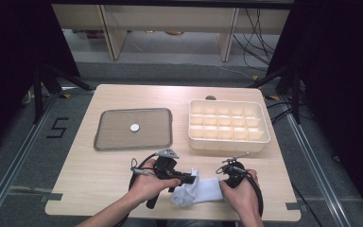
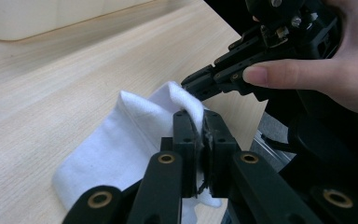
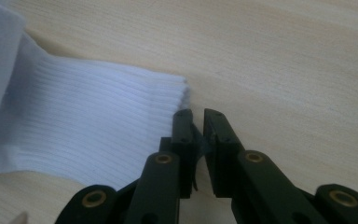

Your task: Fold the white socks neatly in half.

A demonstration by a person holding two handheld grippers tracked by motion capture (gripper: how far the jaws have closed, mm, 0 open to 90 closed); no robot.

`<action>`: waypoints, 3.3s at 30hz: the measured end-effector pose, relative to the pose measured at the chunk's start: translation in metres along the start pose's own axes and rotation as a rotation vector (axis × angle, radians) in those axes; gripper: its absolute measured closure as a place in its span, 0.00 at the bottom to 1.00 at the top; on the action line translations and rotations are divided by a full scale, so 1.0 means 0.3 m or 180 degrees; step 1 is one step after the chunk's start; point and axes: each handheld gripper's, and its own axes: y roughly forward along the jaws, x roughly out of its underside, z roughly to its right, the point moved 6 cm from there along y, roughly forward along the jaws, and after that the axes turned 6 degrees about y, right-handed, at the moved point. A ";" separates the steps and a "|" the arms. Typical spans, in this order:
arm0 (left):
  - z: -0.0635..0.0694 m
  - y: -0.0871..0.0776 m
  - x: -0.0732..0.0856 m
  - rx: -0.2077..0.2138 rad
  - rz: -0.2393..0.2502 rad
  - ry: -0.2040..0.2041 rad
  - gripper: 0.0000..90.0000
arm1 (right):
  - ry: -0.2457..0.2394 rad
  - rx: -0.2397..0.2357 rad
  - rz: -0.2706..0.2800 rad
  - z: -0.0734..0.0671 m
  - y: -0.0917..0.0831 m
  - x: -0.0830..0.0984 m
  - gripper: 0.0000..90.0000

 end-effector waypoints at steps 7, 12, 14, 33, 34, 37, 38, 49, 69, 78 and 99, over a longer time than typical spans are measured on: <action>0.011 0.035 -0.003 0.0036 -0.0044 0.0046 0.94 | -0.0009 -0.0010 0.0011 -0.006 0.004 0.002 0.92; 0.016 0.055 -0.003 0.0045 -0.0064 0.0084 0.94 | -0.0033 -0.0061 0.0030 -0.006 0.002 0.004 0.92; 0.019 0.064 -0.007 -0.0005 -0.0036 0.0097 0.94 | -0.0032 -0.0053 0.0046 -0.007 0.001 0.004 0.92; 0.016 0.091 -0.009 -0.0021 -0.0130 0.0171 0.94 | 0.0037 -0.0121 0.0300 0.004 -0.042 0.008 1.00; 0.016 0.094 -0.008 -0.0018 -0.0127 0.0169 0.94 | 0.0020 -0.0134 0.0335 0.006 -0.045 0.008 1.00; 0.014 0.099 -0.007 -0.0042 -0.0129 0.0180 0.94 | 0.0021 -0.0192 0.0328 0.002 -0.055 0.014 1.00; 0.015 0.102 -0.005 -0.0032 -0.0149 0.0173 0.94 | 0.0008 -0.0196 0.0307 0.000 -0.053 0.019 1.00; 0.018 0.129 -0.009 -0.0021 -0.0175 0.0174 0.94 | 0.0020 -0.0244 0.0223 -0.001 -0.024 0.043 1.00; 0.023 0.165 -0.018 -0.0047 -0.0180 0.0202 0.94 | 0.0031 -0.0252 0.0212 -0.009 -0.014 0.041 0.99; 0.025 0.185 -0.016 -0.0045 -0.0224 0.0215 0.93 | 0.0041 -0.0266 0.0228 -0.005 -0.012 0.042 0.98; 0.023 0.239 -0.002 -0.0091 -0.0277 0.0309 0.91 | 0.0089 -0.0289 0.0264 0.003 -0.016 0.039 0.96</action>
